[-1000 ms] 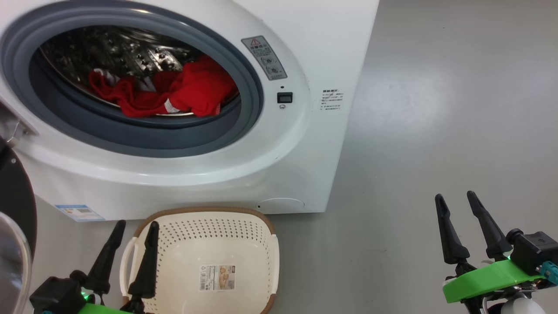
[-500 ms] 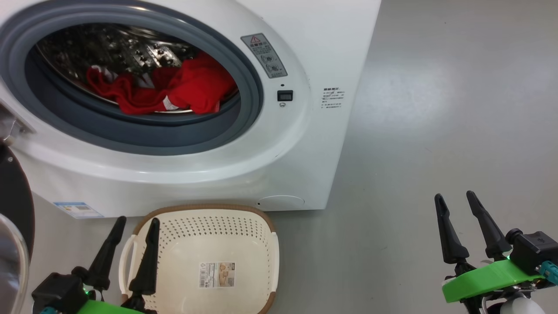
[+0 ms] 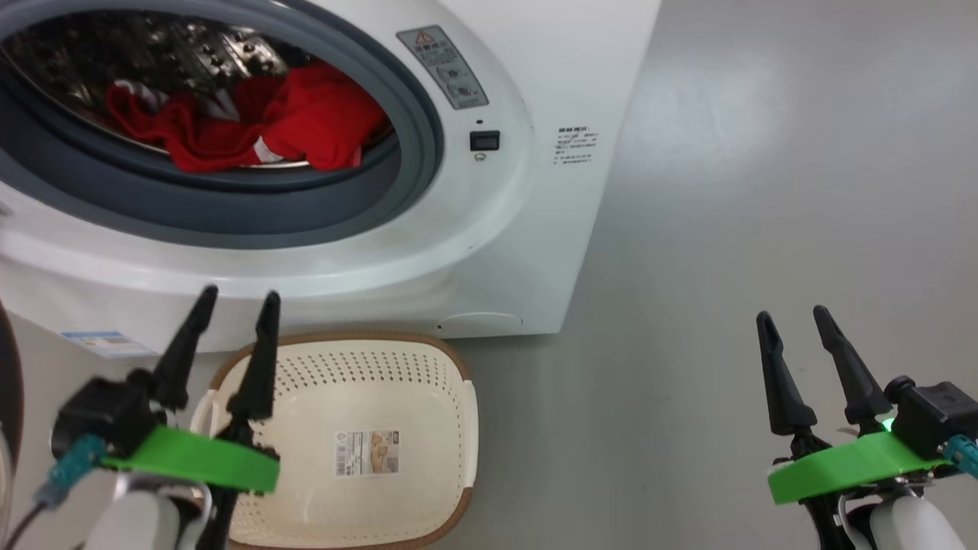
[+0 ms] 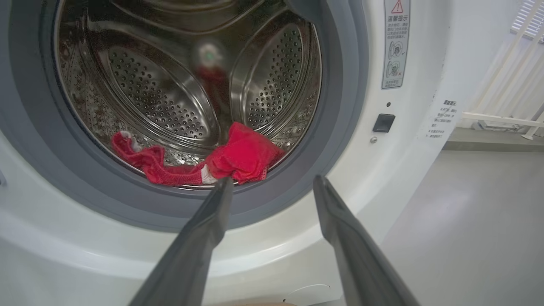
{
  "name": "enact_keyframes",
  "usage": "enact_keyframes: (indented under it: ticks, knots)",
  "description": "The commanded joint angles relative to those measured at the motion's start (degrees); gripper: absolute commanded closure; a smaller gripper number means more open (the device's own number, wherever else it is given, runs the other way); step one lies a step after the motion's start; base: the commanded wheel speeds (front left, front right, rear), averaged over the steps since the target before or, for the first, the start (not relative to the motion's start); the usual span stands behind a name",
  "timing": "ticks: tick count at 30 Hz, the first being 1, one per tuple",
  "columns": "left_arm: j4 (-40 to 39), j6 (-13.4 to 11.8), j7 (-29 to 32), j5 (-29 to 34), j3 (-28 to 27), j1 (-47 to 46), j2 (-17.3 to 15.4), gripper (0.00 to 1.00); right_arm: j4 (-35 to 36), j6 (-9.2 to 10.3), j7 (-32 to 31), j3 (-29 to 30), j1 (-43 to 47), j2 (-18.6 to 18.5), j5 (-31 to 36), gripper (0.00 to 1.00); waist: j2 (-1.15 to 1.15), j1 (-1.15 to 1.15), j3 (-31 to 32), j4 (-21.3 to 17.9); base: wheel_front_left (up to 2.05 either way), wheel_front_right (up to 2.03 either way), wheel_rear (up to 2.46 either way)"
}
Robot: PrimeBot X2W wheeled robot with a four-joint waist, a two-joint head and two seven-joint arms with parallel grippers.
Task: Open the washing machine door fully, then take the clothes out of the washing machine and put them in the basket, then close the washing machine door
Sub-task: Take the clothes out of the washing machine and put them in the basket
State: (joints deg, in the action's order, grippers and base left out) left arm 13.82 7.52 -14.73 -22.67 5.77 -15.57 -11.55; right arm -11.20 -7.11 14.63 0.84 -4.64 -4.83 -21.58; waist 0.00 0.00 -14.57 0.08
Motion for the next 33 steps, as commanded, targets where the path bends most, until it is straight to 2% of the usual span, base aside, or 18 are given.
enact_keyframes:
  ticks: [1,6,11,23,33]
  knots:
    - [0.16,-0.03,-0.27,0.44,-1.77,-3.7,-2.02,0.0,1.6,-0.37,0.37,-1.66,-1.91,-0.02,0.32,0.0,0.0,0.0,-2.31,-0.85,0.0,0.0,0.0]
    - [4.41,-0.03,-0.27,0.96,-2.59,-10.55,-2.44,0.0,1.87,-0.37,0.37,-1.81,-3.32,0.46,0.38,0.0,0.0,0.0,-5.09,-1.82,0.0,0.0,0.0]
    - [12.18,-0.03,-0.27,1.09,-0.8,-21.0,-4.5,0.0,2.24,-0.37,0.37,-2.28,-5.39,1.17,0.38,0.0,0.0,0.0,-9.35,-3.73,0.0,0.0,0.0]
    - [31.47,-0.03,-0.27,-4.79,6.6,-38.45,-9.41,0.0,2.12,-0.37,0.37,-4.33,-9.21,1.89,-0.36,0.0,0.0,0.0,-14.78,-7.87,0.0,0.0,0.0]
    - [40.38,-0.03,-0.27,-10.99,12.37,-47.94,-12.86,0.0,2.91,-0.37,0.37,-5.06,-10.51,1.94,-2.02,0.0,0.0,0.0,-18.04,-9.7,0.0,0.0,0.0]
